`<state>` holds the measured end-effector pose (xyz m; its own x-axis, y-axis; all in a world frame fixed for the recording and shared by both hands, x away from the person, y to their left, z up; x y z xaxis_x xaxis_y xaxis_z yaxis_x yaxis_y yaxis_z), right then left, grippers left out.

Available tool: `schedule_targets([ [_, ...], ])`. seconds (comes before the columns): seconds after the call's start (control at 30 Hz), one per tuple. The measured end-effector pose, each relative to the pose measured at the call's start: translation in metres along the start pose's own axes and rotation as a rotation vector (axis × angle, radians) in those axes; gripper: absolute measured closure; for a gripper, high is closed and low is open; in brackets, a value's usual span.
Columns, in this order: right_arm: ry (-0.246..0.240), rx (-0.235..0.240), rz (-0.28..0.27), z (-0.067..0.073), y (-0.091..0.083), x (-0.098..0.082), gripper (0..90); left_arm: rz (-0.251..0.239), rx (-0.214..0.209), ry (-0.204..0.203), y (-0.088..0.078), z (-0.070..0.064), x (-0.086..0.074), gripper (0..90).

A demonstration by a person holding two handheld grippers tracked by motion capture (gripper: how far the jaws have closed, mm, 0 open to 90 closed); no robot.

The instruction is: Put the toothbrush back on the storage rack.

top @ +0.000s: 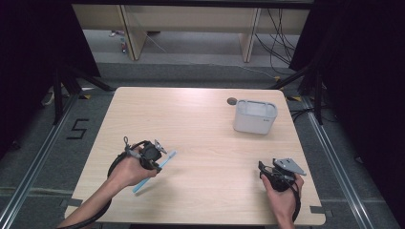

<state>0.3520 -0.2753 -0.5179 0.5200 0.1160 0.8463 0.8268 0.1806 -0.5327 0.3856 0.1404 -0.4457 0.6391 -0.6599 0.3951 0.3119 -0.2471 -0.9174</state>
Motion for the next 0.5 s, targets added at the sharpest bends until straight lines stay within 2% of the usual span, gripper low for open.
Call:
schedule_targets([
  [0.03, -0.002, -0.001, -0.002, -0.0002, 0.0001, -0.0001, 42.4, -0.024, 0.003, -0.002, -0.0008, 0.0007, 0.0004, 78.7],
  [0.07, 0.005, 0.005, -0.031, 0.0004, 0.0025, -0.0004, 42.6, -0.033, 0.002, -0.01, -0.0008, 0.0007, 0.0005, 78.7],
  [0.1, -0.013, -0.004, -0.029, -0.0009, 0.0025, -0.0002, 42.6, -0.067, 0.006, -0.023, -0.0004, 0.0005, 0.0006, 78.7],
  [0.17, 0.009, 0.006, -0.03, 0.0009, 0.0023, -0.0003, 42.8, -0.081, 0.008, -0.025, -0.0012, 0.0013, 0.0006, 78.7],
  [0.2, 0.002, 0.0, -0.004, 0.0004, -0.0001, 0.0001, 42.8, -0.108, 0.013, -0.03, -0.0019, 0.0019, 0.0007, 78.7],
  [0.27, 0.002, -0.001, -0.001, 0.0006, -0.0001, 0.0001, 42.8, -0.123, 0.017, -0.036, -0.0031, 0.0034, 0.0005, 78.7],
  [0.37, 0.003, -0.002, -0.002, 0.0006, -0.0002, 0.0001, 42.8, -0.175, 0.014, -0.057, -0.0044, 0.0063, 0.0, 78.7],
  [0.4, -0.049, -0.016, -0.012, -0.0032, 0.0001, 0.0006, 42.8, -0.191, 0.015, -0.063, -0.0048, 0.0069, -0.0001, 78.7],
  [0.43, -0.053, -0.016, -0.01, -0.0033, 0.0001, 0.0005, 42.8, -0.203, 0.016, -0.068, -0.0051, 0.0076, -0.0004, 78.7],
  [0.47, -0.012, -0.006, -0.001, -0.0002, -0.0002, 0.0001, 42.8, -0.222, 0.017, -0.073, -0.0059, 0.0084, -0.0006, 78.7],
  [0.5, -0.046, -0.016, -0.014, -0.003, 0.0, 0.0006, 42.8, -0.253, 0.018, -0.091, -0.0064, 0.0086, -0.0008, 78.8],
])
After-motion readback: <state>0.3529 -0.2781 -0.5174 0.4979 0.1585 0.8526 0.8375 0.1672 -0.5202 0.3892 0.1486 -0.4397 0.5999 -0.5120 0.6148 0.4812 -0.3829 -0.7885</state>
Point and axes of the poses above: each handheld gripper's, and its own axes: y roughly forward along the jaws, x roughly out of its top, z roughly to its left, the point moved 1 cm from there along y, roughly forward along the jaws, and after that the axes turned 4 degrees about -y, right-handed, at the moved point
